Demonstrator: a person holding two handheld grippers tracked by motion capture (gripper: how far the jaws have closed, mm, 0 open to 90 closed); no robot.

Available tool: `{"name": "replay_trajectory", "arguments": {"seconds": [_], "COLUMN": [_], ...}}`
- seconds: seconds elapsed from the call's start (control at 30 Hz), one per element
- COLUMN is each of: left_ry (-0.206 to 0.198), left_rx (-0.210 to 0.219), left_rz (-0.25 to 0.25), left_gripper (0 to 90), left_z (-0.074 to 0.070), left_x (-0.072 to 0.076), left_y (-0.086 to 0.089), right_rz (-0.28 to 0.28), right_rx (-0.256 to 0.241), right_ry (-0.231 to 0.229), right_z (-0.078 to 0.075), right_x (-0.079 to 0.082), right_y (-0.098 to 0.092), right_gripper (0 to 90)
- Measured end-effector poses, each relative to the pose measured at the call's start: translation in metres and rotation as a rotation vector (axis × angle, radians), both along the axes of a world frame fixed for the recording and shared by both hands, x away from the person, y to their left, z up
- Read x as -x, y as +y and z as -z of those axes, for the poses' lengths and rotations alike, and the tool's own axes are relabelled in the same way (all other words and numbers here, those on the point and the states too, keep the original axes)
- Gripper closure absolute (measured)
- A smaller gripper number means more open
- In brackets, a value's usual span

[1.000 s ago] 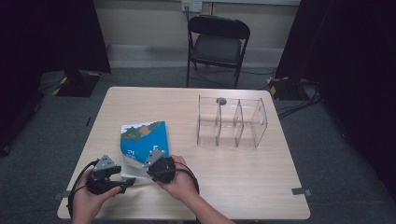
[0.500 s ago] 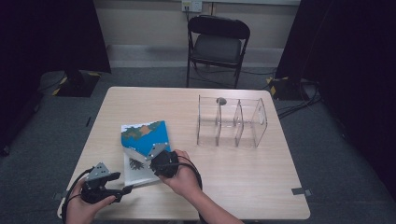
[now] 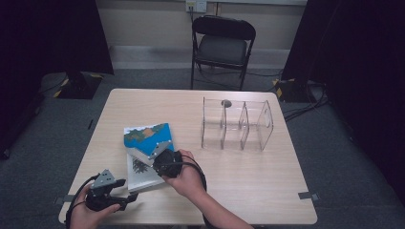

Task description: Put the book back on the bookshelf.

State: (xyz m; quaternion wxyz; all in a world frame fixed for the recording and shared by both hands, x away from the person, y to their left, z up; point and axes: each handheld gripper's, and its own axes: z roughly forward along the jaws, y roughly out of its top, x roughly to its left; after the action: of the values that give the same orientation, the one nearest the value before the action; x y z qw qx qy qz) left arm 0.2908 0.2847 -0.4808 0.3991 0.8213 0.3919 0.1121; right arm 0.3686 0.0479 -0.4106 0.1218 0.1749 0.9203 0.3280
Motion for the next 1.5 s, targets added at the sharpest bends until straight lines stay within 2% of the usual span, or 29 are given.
{"name": "replay_trajectory", "arguments": {"seconds": [0.1,0.2,0.33,0.37,0.4,0.53,0.6,0.73,0.77,0.93,1.0,1.13,1.27,1.33,1.37,1.43,1.47,1.5], "left_ry": [0.002,0.019,0.021,0.026,0.029,0.037,0.021,0.0,-0.025,-0.056,-0.064,-0.061,-0.037,-0.029,-0.049,-0.064,-0.058,-0.058], "left_rx": [0.009,-0.004,-0.005,-0.039,-0.049,-0.06,-0.06,-0.104,-0.123,-0.105,-0.102,-0.108,-0.128,-0.09,-0.077,-0.07,-0.051,-0.051], "left_rz": [-0.001,-0.011,-0.011,-0.018,-0.024,-0.029,-0.052,-0.068,-0.089,-0.137,-0.145,-0.144,-0.147,-0.174,-0.193,-0.208,-0.212,-0.212], "left_gripper": [22.4,20.3,20.5,20.3,20.2,20.1,18.6,16.3,16.6,16.0,19.4,24.0,28.2,30.5,32.1,40.4,41.1,40.6], "left_z": [-0.002,0.002,0.003,0.006,0.008,0.012,0.014,0.015,0.017,0.02,0.02,0.019,0.015,0.014,0.01,0.007,0.008,0.008], "left_x": [0.0,0.001,0.001,0.001,0.001,0.0,-0.001,-0.003,-0.005,-0.01,-0.011,-0.012,-0.011,-0.011,-0.011,-0.011,-0.012,-0.012], "left_y": [0.002,0.002,0.001,0.0,0.0,0.0,-0.004,-0.013,-0.02,-0.026,-0.026,-0.024,-0.023,-0.021,-0.018,-0.015,-0.014,-0.014], "right_rz": [0.006,0.005,0.008,0.013,0.018,0.021,0.025,0.024,0.033,0.041,0.037,0.037,0.028,0.019,0.011,0.011,0.013,0.01], "right_rx": [-0.001,-0.008,0.007,-0.006,-0.009,-0.015,-0.013,-0.01,-0.017,-0.018,-0.017,-0.023,-0.017,-0.015,-0.013,-0.012,-0.011,-0.012], "right_ry": [0.005,0.007,0.002,0.012,0.013,0.015,0.025,0.028,0.036,0.047,0.045,0.043,0.058,0.063,0.065,0.057,0.058,0.058], "right_z": [-0.002,-0.005,-0.011,-0.013,-0.013,-0.017,-0.02,-0.023,-0.026,-0.032,-0.032,-0.029,-0.025,-0.019,-0.017,-0.015,-0.015,-0.015], "right_x": [-0.001,-0.003,-0.005,-0.006,-0.006,-0.008,-0.008,-0.008,-0.008,-0.007,-0.006,-0.005,-0.003,0.0,0.0,0.001,0.002,0.002], "right_y": [0.0,-0.001,-0.001,-0.002,-0.002,-0.003,-0.003,-0.002,-0.002,-0.004,-0.005,-0.006,-0.007,-0.007,-0.007,-0.007,-0.007,-0.007], "right_gripper": [75.2,75.2,75.2,75.3,75.3,75.3,75.5,75.5,75.5,75.5,75.5,75.4,75.3,75.2,75.1,75.1,75.1,75.1]}}
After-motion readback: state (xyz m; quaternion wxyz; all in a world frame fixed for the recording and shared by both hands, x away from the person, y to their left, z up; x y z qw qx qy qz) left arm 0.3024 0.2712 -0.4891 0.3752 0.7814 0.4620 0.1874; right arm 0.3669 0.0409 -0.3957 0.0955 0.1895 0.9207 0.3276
